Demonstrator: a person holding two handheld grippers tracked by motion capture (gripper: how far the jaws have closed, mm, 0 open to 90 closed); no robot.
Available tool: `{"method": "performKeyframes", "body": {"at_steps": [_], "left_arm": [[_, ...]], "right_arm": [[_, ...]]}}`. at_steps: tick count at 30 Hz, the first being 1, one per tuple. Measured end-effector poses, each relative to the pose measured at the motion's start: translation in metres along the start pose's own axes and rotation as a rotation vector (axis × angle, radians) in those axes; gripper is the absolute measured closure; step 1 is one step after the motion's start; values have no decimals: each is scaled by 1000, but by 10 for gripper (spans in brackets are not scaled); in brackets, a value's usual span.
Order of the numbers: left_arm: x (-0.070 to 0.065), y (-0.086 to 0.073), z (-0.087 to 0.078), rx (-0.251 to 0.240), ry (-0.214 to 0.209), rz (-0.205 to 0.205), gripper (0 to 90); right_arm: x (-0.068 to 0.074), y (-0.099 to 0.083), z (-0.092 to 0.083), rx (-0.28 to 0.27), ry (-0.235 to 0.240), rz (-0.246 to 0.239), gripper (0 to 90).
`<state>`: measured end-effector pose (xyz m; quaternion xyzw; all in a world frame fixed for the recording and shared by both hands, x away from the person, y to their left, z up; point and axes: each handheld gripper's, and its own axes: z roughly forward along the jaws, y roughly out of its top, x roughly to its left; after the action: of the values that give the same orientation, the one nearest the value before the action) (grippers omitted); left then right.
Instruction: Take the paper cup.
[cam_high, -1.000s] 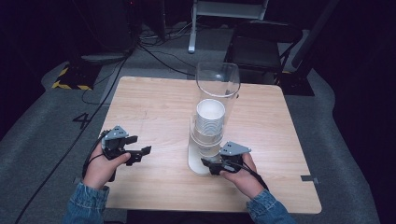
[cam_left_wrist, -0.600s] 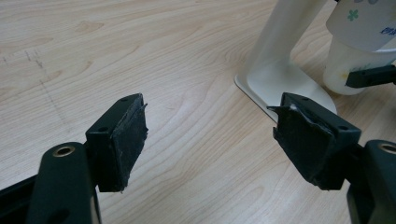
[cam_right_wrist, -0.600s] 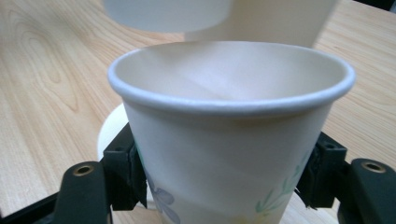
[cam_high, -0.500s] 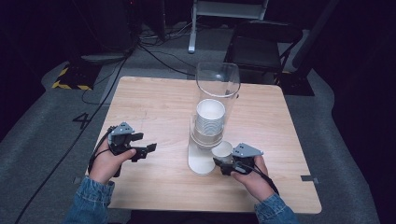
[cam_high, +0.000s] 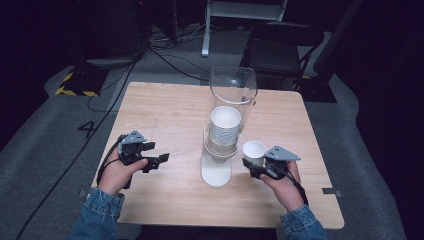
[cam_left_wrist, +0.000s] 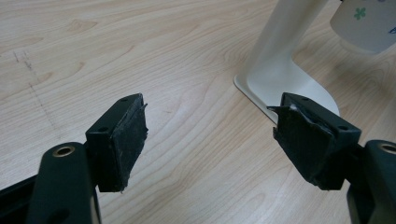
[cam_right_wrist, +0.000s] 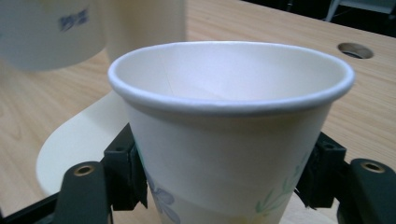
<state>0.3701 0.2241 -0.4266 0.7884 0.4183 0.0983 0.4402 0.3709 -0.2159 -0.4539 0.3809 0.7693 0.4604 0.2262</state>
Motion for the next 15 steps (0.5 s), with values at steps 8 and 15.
{"method": "performKeyframes", "body": {"at_steps": [8,15], "left_arm": [[2,-10,-5,11,22,-19,251],[4,-20,-13,21,50,-34,254]], "right_arm": [[-27,13,-1,-31,-59,48,319],[-47,21,8,-33,-82,76,319]]}}
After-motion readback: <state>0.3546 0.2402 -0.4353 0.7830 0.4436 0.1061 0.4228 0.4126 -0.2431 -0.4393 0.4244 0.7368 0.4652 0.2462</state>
